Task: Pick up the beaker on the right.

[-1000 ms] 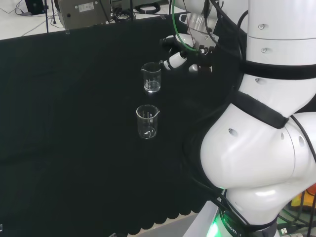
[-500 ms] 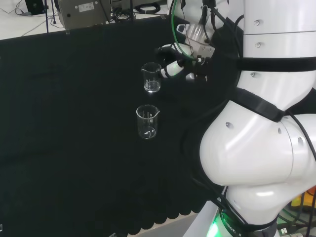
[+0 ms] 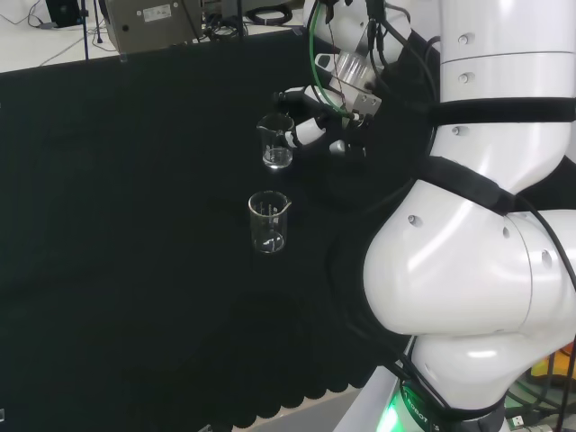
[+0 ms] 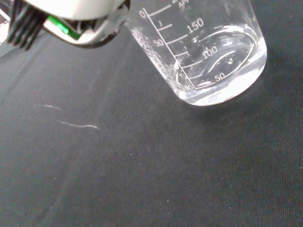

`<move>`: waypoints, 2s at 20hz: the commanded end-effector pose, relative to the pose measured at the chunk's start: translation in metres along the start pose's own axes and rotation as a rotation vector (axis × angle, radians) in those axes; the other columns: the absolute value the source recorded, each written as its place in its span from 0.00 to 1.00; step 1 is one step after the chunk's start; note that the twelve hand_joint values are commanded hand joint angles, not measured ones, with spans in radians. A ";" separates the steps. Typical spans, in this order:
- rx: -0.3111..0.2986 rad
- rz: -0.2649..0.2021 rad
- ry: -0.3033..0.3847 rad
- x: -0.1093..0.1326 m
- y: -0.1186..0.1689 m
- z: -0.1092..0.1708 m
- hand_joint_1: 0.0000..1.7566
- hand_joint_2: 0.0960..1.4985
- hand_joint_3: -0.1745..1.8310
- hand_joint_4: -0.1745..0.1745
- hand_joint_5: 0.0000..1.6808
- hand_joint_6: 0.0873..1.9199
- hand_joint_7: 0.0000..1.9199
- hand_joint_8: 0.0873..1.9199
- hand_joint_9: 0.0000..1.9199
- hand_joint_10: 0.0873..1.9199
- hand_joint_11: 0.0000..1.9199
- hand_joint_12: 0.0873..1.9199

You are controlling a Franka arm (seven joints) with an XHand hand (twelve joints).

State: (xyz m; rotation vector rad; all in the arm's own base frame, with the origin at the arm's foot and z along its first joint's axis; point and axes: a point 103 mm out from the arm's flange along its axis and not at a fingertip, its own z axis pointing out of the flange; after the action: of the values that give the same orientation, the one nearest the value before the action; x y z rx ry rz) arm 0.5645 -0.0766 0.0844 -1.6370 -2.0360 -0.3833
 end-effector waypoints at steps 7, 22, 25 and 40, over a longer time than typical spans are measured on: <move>0.007 -0.021 0.121 -0.014 0.008 0.021 0.52 0.29 0.43 0.39 0.28 0.00 0.14 0.35 0.25 0.29 0.06 0.70; -0.006 -0.019 0.174 -0.010 0.012 0.036 0.50 0.28 0.42 0.41 0.29 0.00 0.15 0.36 0.25 0.29 0.06 0.70; -0.015 -0.015 0.185 -0.012 0.012 0.037 0.50 0.28 0.42 0.41 0.30 0.00 0.15 0.36 0.25 0.29 0.07 0.70; -0.063 -0.036 0.265 -0.005 0.019 0.041 0.50 0.30 0.40 0.41 0.32 0.00 0.17 0.35 0.25 0.29 0.08 0.69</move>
State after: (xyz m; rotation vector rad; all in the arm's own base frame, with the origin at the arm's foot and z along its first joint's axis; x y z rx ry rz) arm 0.5754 -0.0555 0.0469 -1.5007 -1.8992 -0.6070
